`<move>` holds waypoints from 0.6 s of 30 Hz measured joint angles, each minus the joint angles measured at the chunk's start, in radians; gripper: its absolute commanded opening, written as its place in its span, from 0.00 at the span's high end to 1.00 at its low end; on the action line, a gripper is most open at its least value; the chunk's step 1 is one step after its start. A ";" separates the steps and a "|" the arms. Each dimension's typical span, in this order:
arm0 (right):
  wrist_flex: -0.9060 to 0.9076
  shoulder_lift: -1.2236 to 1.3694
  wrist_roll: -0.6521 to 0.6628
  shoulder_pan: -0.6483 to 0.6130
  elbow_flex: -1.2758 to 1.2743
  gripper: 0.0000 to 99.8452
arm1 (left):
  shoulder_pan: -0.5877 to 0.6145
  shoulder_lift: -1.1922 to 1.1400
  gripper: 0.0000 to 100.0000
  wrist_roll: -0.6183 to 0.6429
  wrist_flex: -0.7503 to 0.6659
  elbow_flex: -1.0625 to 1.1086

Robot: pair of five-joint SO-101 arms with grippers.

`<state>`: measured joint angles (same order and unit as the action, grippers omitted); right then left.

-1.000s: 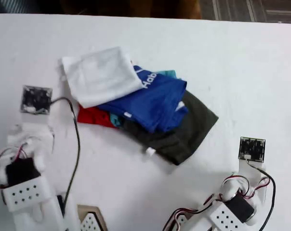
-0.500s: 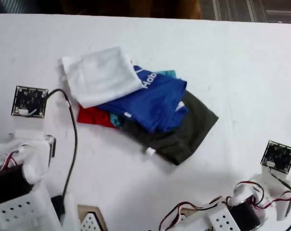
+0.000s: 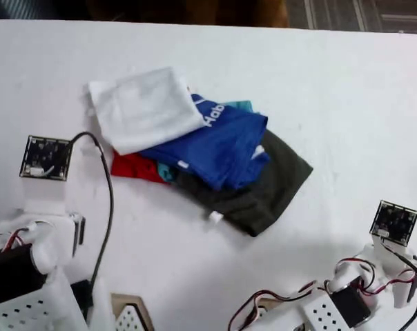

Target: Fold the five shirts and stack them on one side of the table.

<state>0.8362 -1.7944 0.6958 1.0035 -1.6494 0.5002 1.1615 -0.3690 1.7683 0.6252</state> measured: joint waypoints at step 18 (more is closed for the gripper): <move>0.559 -0.009 0.058 -0.710 0.431 0.80 | 0.002 -0.005 0.84 0.071 -0.025 0.032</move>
<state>1.3947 -1.8036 0.7541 0.2931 -1.2183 0.5017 1.1569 -0.2984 1.7438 0.6575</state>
